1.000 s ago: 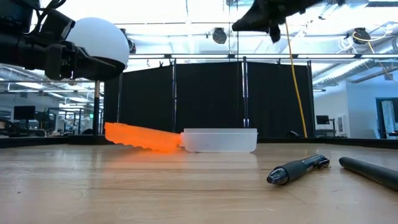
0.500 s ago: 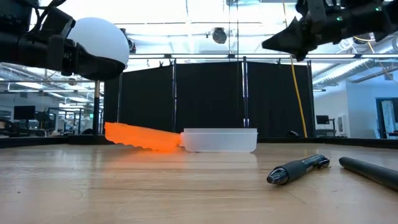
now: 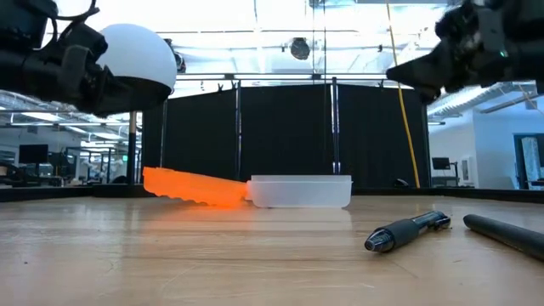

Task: Pick & place school supplies into a supply box
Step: Put the black pen into the orange supply box

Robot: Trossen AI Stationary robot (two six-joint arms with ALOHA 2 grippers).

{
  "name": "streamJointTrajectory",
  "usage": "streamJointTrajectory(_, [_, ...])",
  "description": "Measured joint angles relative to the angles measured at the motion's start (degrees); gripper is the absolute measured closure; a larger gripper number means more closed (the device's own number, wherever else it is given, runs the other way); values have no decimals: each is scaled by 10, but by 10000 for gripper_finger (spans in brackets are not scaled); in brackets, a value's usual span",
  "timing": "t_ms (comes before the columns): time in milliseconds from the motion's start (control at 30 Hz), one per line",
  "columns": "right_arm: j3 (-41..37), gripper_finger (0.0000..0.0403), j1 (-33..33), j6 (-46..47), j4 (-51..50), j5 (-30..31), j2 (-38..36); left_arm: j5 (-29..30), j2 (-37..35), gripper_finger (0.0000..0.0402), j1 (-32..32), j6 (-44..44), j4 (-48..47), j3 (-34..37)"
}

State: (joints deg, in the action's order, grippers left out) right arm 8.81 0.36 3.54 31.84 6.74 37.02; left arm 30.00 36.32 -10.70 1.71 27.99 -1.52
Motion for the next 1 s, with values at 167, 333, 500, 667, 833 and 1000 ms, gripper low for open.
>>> streamJointTrajectory(167, [-79,403,0,-33,132,-40,-1,0,1,364,0,106,-25,0])
streamJointTrajectory(333, [-76,403,0,-51,70,-40,-1,3,43,379,-33,170,-62,-43])
streamJointTrajectory(500, [-77,403,0,-62,60,-40,0,38,168,396,-80,173,-151,-202])
streamJointTrajectory(667, [-77,403,0,-74,65,-41,-2,30,336,397,-110,212,-303,-390])
streamJointTrajectory(833, [-78,403,0,-73,69,-62,-4,36,501,399,-139,266,-385,-551])
streamJointTrajectory(1000, [-78,403,1,-70,83,-91,-4,29,653,394,-173,293,-438,-711])
